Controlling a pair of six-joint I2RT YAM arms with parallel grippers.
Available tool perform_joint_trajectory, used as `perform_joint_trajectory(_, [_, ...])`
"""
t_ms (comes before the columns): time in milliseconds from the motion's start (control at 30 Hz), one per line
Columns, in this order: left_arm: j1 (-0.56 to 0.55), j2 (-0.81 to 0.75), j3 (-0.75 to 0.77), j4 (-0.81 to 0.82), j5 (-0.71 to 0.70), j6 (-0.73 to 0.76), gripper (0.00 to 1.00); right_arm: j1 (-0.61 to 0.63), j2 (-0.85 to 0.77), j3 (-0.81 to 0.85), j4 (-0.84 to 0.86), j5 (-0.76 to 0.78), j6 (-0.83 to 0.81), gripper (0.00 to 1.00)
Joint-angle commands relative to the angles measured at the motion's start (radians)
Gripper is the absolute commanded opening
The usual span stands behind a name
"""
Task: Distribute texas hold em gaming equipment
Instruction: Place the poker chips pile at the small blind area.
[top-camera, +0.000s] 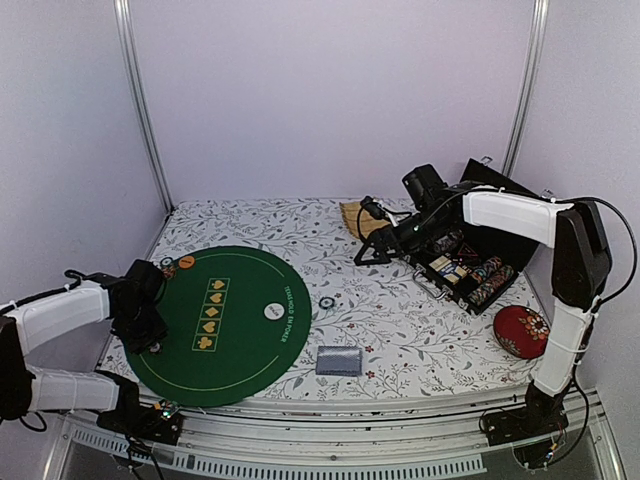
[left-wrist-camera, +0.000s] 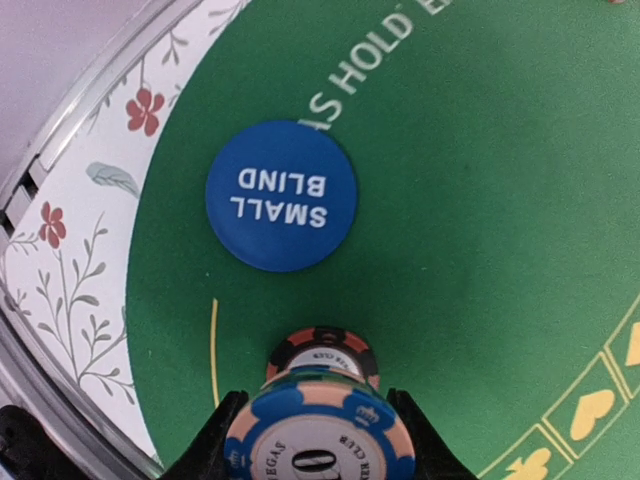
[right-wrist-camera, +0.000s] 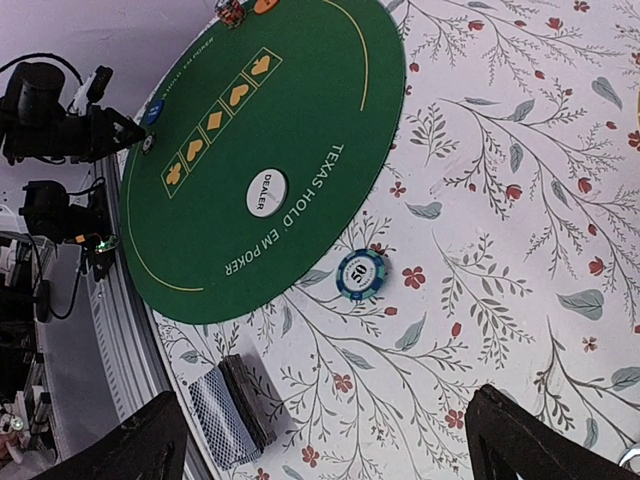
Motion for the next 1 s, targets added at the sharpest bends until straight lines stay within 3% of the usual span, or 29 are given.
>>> perform_joint_trajectory(0, [0.017,0.023,-0.043,0.044,0.009,-0.016,0.00,0.000,-0.032,-0.010,0.004,-0.019,-0.019,0.99])
perform_joint_trajectory(200, [0.026,0.068,-0.075,0.082,0.011,-0.021,0.00,0.000,-0.031,-0.009,-0.004,-0.015,-0.022,0.99])
perform_joint_trajectory(533, [0.030,-0.004,-0.108,0.137,0.006,0.004,0.00,0.000,-0.016,0.002,-0.012,-0.021,-0.028,0.99])
perform_joint_trajectory(600, [0.030,0.010,-0.105,0.138,0.008,0.012,0.07,0.000,-0.015,0.004,-0.014,-0.022,-0.030,0.99])
perform_joint_trajectory(800, [0.030,0.040,-0.101,0.148,0.023,0.022,0.42,0.000,-0.015,0.004,-0.020,-0.020,-0.035,0.99])
perform_joint_trajectory(967, [0.030,0.034,-0.106,0.144,0.024,0.019,0.55,0.000,-0.010,0.008,-0.026,-0.013,-0.039,0.99])
